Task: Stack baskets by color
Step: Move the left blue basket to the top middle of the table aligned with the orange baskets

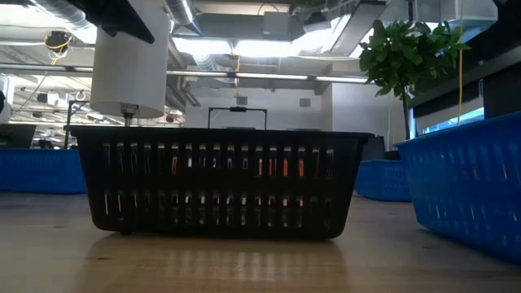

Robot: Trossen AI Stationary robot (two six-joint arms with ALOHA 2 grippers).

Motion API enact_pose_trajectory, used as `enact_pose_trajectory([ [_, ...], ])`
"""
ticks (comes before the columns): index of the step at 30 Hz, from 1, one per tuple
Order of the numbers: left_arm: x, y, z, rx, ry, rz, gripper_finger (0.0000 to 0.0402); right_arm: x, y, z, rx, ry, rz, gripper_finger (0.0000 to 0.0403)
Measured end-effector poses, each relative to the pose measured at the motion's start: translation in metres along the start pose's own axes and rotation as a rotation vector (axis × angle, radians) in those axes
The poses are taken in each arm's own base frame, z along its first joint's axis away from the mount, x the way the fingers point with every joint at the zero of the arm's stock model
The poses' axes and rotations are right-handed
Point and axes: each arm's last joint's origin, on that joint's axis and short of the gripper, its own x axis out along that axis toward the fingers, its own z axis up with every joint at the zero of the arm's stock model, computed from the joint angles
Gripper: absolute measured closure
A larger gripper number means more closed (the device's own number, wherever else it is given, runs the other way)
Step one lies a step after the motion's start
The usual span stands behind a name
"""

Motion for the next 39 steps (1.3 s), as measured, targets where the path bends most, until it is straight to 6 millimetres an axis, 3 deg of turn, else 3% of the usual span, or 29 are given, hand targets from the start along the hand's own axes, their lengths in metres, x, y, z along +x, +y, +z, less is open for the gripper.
enact_pose_trajectory([
  [5, -0.001, 0.003, 0.025, -0.025, 0.069, 0.056, 0.0401, -0.017, -0.008, -0.003, 0.047, -0.089, -0.075, 0.0403],
  [10, 0.007, 0.0, 0.04, -0.155, 0.311, 0.091, 0.0401, -0.022, -0.017, -0.002, 0.043, -0.11, -0.095, 0.0403],
  [15, 0.015, -0.006, 0.034, -0.265, 0.55, 0.12, 0.0401, -0.023, -0.025, 0.001, 0.017, -0.115, -0.116, 0.0403],
  [28, 0.044, -0.018, 0.018, -0.478, 0.894, 0.047, 0.0401, -0.026, -0.029, 0.002, -0.053, -0.12, -0.128, 0.0403],
  [33, 0.058, -0.023, 0.011, -0.432, 1.019, -0.006, 0.0401, -0.026, -0.029, 0.002, -0.054, -0.127, -0.145, 0.0403],
  [39, 0.064, -0.025, 0.009, -0.373, 1.049, -0.005, 0.0401, -0.027, -0.03, 0.002, -0.053, -0.13, -0.145, 0.0403],
])
